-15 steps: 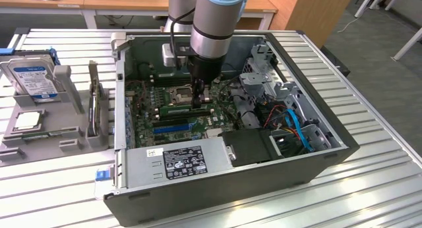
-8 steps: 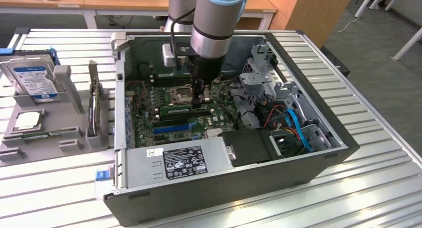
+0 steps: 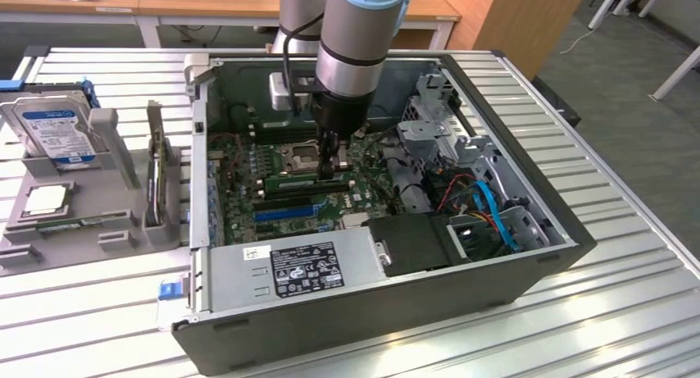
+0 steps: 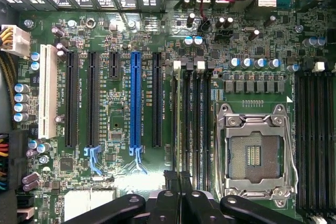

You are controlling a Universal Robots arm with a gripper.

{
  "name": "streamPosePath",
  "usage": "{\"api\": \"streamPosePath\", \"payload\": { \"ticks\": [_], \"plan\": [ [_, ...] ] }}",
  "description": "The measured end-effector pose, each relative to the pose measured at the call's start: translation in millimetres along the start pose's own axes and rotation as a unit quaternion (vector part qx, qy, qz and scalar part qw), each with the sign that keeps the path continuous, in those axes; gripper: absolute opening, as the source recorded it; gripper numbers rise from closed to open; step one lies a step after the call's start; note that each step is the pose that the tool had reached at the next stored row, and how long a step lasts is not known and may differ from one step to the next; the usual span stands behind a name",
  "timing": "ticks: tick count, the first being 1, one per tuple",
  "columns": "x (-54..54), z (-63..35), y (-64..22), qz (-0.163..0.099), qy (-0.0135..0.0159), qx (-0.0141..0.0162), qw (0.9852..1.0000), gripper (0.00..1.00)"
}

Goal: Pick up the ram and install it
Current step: 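Insert the ram into the slot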

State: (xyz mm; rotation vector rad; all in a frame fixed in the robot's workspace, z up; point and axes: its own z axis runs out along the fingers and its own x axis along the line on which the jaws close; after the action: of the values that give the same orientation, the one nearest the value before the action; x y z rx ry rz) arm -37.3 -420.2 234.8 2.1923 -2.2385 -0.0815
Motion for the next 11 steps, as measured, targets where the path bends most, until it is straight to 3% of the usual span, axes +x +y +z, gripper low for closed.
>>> {"api": "streamPosePath", "payload": {
  "ticks": [11],
  "plan": [
    [0.0,1.0,-0.1,0.000,0.0001,0.0000,1.0000,0.11]
  ]
}}
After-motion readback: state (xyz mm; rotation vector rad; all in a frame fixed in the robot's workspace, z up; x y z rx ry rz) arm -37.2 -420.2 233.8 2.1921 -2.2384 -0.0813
